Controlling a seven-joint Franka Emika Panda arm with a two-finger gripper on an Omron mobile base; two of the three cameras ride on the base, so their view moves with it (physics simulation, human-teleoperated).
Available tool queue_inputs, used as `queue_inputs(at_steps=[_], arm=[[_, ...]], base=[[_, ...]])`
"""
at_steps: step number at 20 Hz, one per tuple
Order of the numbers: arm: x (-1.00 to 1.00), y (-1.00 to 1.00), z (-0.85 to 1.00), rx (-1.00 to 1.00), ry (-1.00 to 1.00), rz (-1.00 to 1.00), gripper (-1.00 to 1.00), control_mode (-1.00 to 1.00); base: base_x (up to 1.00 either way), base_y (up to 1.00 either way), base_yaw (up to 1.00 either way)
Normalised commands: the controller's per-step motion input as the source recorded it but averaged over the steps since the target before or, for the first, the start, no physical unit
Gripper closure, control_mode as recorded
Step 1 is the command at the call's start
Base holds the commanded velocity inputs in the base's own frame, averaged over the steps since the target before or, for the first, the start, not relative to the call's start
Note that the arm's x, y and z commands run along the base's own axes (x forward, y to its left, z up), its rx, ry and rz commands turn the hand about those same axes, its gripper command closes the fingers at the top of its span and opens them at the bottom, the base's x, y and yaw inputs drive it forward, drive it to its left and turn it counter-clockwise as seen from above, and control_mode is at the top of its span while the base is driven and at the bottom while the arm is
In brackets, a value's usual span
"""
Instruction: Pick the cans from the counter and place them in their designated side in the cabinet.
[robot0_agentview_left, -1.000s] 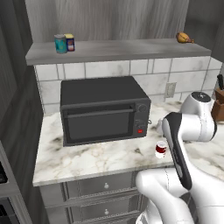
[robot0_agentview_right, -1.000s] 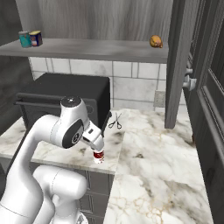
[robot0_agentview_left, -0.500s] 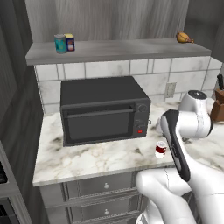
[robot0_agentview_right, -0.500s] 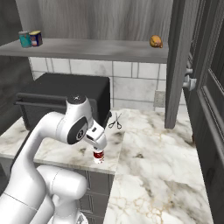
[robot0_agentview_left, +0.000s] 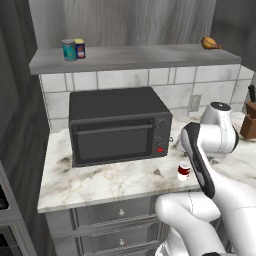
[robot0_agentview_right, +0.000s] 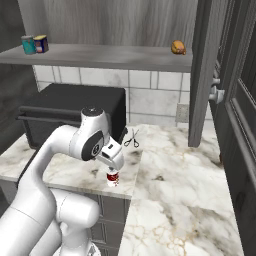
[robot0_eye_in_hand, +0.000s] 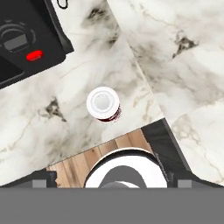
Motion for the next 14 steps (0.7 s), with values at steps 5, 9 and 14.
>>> queue_inputs(at_steps=[5, 9, 14], arm=[[0.15, 0.00, -0.10, 0.00, 0.00, 0.00, -1.00, -1.00], [0.17, 0.00, -0.12, 0.00, 0.01, 0.00, -1.00, -1.00], [0.14, -0.01, -0.17, 0.00, 0.01, 0.00, -1.00, -1.00]], base=[[0.00, 0.00, 0.00], [0.00, 0.00, 0.00], [0.00, 0.00, 0.00]])
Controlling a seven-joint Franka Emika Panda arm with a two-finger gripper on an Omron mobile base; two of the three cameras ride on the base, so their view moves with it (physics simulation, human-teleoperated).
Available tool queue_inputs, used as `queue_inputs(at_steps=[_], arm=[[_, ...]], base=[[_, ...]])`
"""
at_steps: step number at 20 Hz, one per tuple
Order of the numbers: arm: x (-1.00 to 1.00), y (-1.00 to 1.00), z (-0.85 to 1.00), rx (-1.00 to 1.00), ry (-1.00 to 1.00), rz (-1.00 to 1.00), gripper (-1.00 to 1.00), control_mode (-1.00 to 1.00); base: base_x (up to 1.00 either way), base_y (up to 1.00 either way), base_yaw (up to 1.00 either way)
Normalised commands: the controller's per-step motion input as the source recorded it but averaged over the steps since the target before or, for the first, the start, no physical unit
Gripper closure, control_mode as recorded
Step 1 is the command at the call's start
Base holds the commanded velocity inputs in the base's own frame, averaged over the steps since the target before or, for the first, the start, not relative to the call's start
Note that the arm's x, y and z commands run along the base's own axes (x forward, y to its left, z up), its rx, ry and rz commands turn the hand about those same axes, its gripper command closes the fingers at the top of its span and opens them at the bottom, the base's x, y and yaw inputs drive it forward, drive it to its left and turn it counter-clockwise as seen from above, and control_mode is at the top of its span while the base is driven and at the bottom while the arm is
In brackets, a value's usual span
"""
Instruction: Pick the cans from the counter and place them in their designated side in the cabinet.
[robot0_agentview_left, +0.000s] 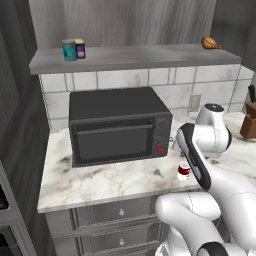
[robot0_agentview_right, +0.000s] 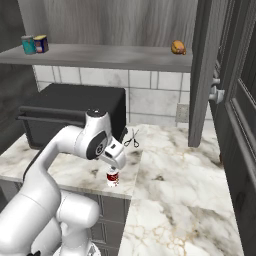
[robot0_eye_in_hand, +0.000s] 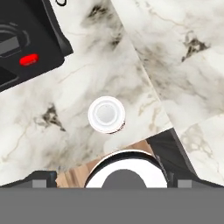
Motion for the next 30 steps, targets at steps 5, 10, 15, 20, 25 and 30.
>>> queue_inputs(at_steps=[5, 10, 15, 20, 25, 30], arm=[[0.14, -0.01, -0.15, 0.00, 0.00, 0.00, -1.00, -1.00], [0.14, -0.02, -0.12, 0.00, 0.00, 0.00, -1.00, -1.00], [0.14, -0.01, -0.14, 0.00, 0.00, 0.00, -1.00, -1.00], [0.08, -0.02, -0.14, 0.00, 0.00, 0.00, -1.00, -1.00], [0.00, -0.06, -0.12, 0.00, 0.00, 0.00, -1.00, -1.00], [0.04, -0.03, -0.13, 0.00, 0.01, 0.00, -1.00, -1.00]], base=[[0.00, 0.00, 0.00], [0.00, 0.00, 0.00], [0.00, 0.00, 0.00], [0.00, 0.00, 0.00], [0.00, 0.00, 0.00], [0.00, 0.00, 0.00]])
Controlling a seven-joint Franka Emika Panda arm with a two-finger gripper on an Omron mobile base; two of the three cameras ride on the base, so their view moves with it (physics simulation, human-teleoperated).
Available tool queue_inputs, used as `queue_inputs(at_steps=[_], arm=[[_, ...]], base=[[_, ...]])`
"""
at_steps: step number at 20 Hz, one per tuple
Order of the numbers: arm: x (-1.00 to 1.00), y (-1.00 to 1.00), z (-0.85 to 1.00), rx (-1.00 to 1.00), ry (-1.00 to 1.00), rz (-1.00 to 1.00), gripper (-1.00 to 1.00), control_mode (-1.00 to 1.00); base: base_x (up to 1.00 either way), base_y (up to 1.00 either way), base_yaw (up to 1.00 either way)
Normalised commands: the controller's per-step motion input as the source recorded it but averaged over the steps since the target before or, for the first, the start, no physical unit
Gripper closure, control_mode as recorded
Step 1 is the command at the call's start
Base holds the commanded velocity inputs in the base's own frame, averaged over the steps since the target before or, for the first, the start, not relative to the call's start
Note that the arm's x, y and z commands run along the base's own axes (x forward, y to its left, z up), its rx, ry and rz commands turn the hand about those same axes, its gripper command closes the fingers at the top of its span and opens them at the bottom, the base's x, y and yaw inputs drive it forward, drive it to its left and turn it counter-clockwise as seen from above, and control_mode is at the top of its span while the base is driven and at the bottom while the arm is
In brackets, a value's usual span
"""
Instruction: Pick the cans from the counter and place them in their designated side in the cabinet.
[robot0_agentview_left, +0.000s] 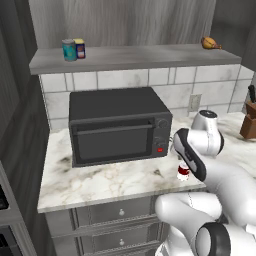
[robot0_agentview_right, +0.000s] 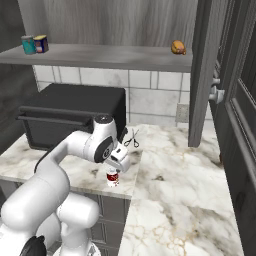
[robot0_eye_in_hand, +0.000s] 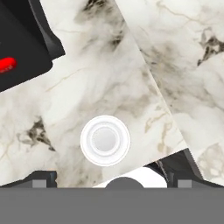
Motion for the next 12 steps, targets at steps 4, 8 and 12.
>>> queue_inputs(at_steps=[4, 8, 12], arm=[[0.08, -0.01, -0.16, 0.00, 0.01, 0.00, -1.00, -1.00], [0.07, -0.03, -0.15, 0.00, 0.00, 0.00, -1.00, -1.00], [0.06, -0.02, -0.14, 0.00, 0.00, 0.00, -1.00, -1.00]], base=[[0.00, 0.00, 0.00], [0.00, 0.00, 0.00], [0.00, 0.00, 0.00]])
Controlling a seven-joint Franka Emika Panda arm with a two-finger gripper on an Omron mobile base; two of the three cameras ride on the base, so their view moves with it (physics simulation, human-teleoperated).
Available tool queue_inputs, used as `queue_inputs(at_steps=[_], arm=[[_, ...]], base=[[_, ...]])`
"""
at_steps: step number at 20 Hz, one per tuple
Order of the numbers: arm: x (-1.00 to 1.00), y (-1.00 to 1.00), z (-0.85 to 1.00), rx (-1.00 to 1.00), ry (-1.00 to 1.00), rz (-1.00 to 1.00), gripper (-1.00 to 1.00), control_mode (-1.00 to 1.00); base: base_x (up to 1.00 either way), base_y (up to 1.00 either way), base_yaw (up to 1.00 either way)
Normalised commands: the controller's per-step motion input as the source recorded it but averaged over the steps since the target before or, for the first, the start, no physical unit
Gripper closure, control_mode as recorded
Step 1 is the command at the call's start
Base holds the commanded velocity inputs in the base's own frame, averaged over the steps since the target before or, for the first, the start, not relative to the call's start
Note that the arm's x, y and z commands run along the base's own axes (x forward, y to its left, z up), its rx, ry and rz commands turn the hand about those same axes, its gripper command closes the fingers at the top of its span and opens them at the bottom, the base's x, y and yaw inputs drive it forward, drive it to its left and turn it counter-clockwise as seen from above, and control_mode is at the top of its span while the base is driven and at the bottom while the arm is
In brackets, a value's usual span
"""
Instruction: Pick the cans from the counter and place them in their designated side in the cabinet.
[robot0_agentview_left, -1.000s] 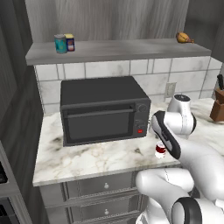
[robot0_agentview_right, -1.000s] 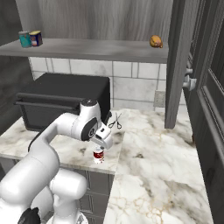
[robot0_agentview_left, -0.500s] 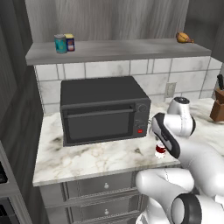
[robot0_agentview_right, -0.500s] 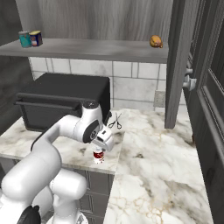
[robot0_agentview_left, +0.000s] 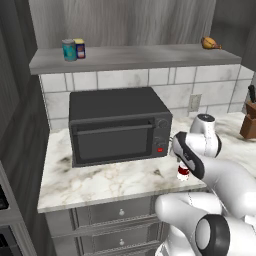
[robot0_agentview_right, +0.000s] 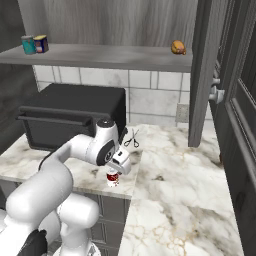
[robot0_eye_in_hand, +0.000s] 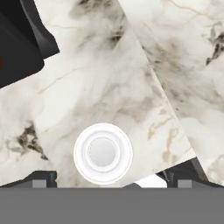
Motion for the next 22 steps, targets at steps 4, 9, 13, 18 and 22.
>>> queue_inputs(at_steps=[4, 9, 13, 18, 22], arm=[[0.07, 0.00, -0.16, 0.00, 0.00, 0.00, -1.00, -1.00], [0.04, 0.00, -0.16, 0.00, 0.01, 0.00, -1.00, -1.00], [0.02, 0.00, -0.16, 0.00, 0.00, 0.00, -1.00, -1.00], [0.00, 0.00, -0.14, 0.00, 0.00, 0.00, -1.00, -1.00], [0.02, 0.00, -0.15, 0.00, 0.00, 0.00, -1.00, -1.00]], base=[[0.00, 0.00, 0.00], [0.00, 0.00, 0.00], [0.00, 0.00, 0.00], [0.00, 0.00, 0.00], [0.00, 0.00, 0.00]])
